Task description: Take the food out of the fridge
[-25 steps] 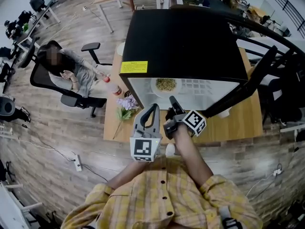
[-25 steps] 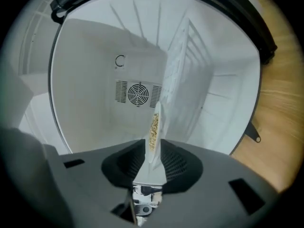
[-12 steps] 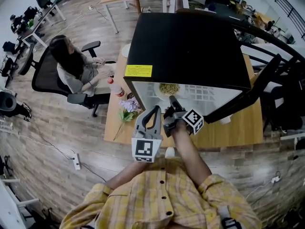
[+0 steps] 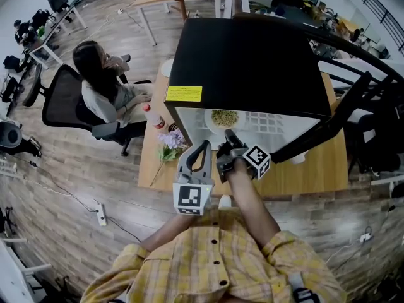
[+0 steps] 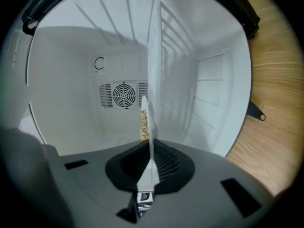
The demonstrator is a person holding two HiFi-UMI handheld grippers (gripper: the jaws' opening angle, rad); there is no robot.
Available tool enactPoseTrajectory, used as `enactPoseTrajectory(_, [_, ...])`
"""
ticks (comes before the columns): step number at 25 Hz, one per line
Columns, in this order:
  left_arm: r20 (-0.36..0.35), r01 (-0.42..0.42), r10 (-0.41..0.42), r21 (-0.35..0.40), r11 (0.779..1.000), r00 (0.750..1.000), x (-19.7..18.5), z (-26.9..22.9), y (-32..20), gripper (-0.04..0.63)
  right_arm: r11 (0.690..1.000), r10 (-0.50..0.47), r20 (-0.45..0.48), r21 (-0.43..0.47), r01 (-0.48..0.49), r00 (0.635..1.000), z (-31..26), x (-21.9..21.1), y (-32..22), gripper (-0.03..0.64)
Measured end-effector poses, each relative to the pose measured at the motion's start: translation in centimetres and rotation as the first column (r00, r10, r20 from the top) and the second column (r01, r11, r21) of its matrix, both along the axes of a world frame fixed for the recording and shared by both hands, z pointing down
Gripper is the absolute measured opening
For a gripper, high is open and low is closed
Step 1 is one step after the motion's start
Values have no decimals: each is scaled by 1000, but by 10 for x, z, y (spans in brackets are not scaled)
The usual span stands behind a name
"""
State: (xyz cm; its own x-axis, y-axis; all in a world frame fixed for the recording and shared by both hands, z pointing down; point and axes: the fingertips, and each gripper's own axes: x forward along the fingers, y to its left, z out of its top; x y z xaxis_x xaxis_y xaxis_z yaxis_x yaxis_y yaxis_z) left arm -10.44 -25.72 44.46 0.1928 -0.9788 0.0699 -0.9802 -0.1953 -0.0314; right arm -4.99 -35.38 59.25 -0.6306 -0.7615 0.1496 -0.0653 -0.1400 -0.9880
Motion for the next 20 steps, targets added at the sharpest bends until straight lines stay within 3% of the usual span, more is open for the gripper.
enactPoseTrajectory(5, [-6,0,0,-1,1000,1000,-3,0,3,8,1000,-10,-20,14,10,1000,-6,0,9,20])
enactPoseTrajectory(20, [-22,-23,23,14,1000,999,3,-3,17,8,998,16,36,59,-18,999,-35,23,42,18])
